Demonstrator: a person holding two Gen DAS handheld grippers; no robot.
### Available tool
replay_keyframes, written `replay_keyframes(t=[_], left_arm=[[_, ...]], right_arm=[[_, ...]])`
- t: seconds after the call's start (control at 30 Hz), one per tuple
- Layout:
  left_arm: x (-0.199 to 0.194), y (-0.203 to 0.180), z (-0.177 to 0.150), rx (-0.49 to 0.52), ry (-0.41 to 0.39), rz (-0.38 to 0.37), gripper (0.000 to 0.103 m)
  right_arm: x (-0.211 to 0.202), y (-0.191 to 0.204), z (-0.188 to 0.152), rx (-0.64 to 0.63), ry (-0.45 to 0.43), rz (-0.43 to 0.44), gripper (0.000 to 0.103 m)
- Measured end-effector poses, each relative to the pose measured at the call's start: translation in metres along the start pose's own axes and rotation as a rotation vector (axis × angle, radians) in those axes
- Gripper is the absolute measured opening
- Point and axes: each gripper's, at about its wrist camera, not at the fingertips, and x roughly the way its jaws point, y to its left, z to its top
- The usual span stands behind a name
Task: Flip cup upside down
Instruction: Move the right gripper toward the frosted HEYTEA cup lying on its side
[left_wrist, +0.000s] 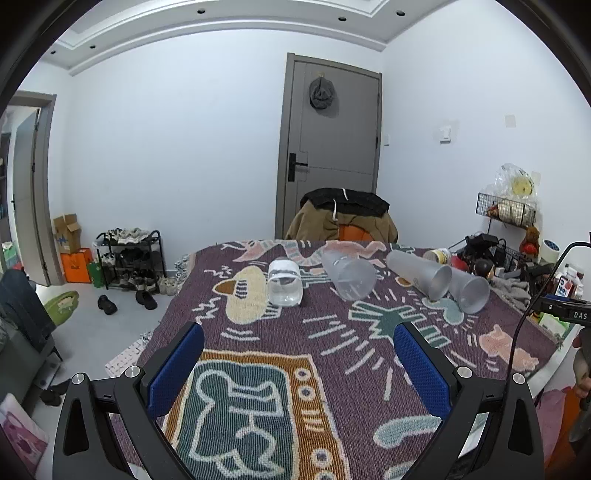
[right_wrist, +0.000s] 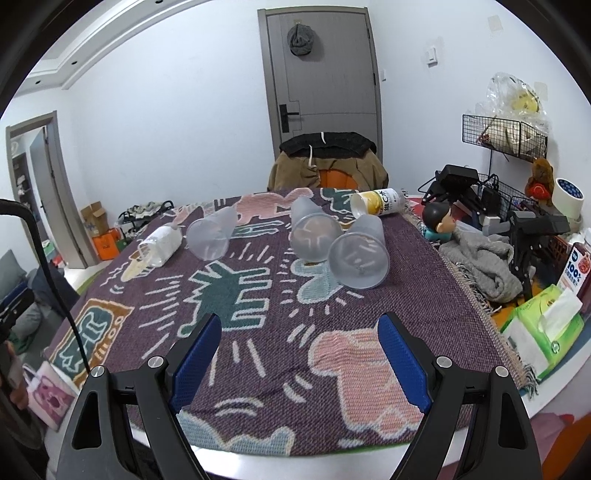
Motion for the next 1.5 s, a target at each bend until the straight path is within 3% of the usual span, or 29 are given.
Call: replay_keyframes(t=[0.33,0.6,0.9,1.5], left_arm=[[0.026,0.003,0.020,-0.009,0.055,-0.030,0.103],[0.045,-0.004,0.036,0.007,0.062,-0.031,0.103],[0.077,-0.008,0.048,-0.042,0.106,-0.061,0.103],[0.133,-0.029,0.052,-0.024,0.246,-0.094,0.103]], right_arm=[[0.035,-0.029,0.037,0.104,0.052,-0.012,0.086],[0.064,-0.045,0.064,0.148,0.127,-0.024,0.086],[0.110,-0.075,0.093,0.213,0.229,-0.056,0.086],[0.226,-0.112,0.107,0.328,0.455,-0.077,0.086]])
